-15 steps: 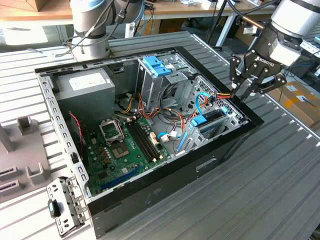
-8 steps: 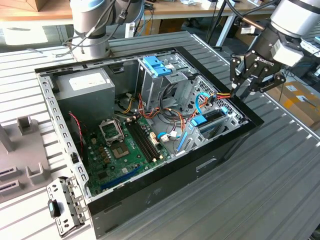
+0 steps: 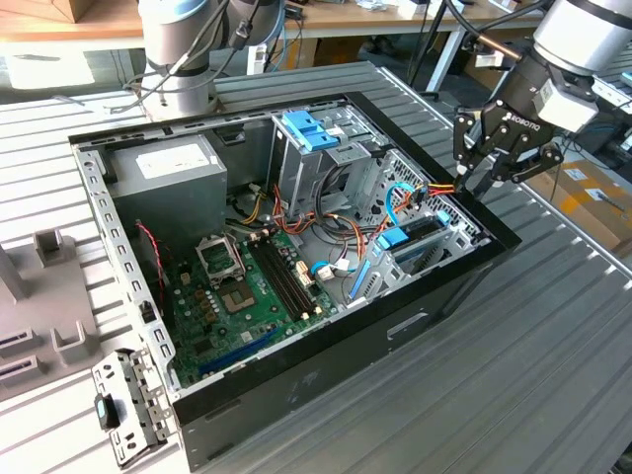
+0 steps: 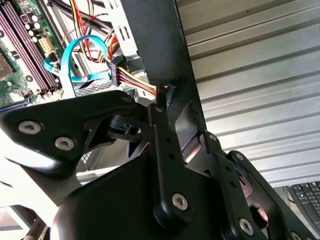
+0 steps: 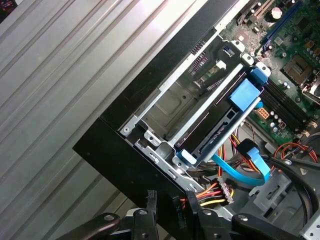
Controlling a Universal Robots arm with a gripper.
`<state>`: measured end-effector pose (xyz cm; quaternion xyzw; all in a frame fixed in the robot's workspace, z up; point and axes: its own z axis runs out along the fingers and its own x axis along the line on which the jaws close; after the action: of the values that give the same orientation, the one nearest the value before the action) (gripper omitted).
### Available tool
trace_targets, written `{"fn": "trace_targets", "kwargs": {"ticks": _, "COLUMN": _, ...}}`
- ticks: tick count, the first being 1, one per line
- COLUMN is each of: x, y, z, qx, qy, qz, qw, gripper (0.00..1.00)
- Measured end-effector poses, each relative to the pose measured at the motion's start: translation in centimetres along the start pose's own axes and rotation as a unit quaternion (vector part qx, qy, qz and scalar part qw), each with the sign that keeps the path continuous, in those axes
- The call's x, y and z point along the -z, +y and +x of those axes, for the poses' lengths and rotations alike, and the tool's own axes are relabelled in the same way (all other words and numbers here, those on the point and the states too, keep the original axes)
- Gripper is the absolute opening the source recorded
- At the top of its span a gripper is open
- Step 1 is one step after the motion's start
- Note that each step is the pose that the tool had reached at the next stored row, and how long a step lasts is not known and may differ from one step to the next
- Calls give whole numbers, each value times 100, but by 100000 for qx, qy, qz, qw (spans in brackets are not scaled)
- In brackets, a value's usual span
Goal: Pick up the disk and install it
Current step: 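Insert the first disk wire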
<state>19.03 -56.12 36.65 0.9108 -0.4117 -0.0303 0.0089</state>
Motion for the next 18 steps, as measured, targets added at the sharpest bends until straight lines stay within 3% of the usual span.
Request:
{"fn": "trace_targets", "kwargs": {"ticks": 1, "x": 0, "y": -1, "z": 1, "qx": 1, "qy": -5, "qz": -1, "qw": 100000, "gripper": 28}}
{"fn": "trace_targets", "kwargs": {"ticks": 2, "x": 0, "y": -2, "z": 1, "qx": 3, "qy": -1, "qz": -1, "qw": 100000, "gripper": 28}}
{"fn": "trace_targets", "kwargs": {"ticks": 4, "x": 1, "y": -2, "z": 2, "qx": 2, "qy": 12, "qz": -4, "qw": 100000, "gripper": 16}}
{"fn": "trace_targets", "kwargs": {"ticks": 15, "x": 0, "y": -5, "z": 5, "qx": 8, "qy": 5, "qz": 4, "qw": 100000, "gripper": 16}}
{"fn": "trace_targets", "kwargs": {"ticks": 18, "x": -4, "y": 51, "z": -44, "qx": 6, "qy": 2, "qz": -3, "qw": 100000, "gripper": 16}}
